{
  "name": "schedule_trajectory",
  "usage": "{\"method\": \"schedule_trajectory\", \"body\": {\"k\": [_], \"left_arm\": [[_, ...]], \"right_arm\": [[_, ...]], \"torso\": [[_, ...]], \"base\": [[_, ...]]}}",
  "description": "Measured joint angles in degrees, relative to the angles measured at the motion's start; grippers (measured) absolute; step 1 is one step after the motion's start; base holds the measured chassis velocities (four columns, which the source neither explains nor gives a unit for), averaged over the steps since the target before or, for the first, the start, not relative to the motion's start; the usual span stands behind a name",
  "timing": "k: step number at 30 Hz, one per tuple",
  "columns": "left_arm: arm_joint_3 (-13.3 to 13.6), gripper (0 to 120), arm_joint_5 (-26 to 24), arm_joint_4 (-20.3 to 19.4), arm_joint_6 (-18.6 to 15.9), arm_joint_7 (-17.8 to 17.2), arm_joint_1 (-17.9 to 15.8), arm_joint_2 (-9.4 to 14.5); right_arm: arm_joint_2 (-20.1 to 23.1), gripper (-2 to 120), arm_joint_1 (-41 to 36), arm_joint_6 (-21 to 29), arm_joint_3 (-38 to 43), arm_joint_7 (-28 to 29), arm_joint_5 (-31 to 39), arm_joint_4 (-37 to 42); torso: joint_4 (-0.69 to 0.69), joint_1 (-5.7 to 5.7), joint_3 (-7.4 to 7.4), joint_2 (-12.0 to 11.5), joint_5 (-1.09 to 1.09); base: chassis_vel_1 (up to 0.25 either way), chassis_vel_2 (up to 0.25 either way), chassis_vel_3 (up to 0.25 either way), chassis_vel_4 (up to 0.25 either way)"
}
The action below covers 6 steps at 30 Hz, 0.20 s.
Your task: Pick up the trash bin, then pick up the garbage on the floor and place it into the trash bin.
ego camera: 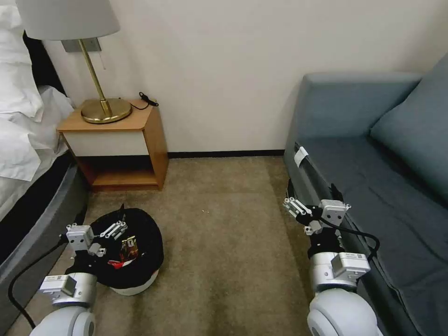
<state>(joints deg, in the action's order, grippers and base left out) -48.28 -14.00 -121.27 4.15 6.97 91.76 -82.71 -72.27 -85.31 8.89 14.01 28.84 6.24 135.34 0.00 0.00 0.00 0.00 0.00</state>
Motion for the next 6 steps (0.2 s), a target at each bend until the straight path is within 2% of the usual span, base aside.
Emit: {"method": "schedule_trajectory", "body": {"k": [6], "left_arm": [[0.00, 100, 0.00, 0.00, 0.00, -0.02, -0.01, -0.02]], "right_arm": [[0.04, 100, 0.07, 0.00, -0.03, 0.00, 0.04, -0.04]], "torso": [[0.00, 0.00, 0.00, 0.00, 0.00]], "base": [[0.000, 0.000, 0.000, 0.000]]}}
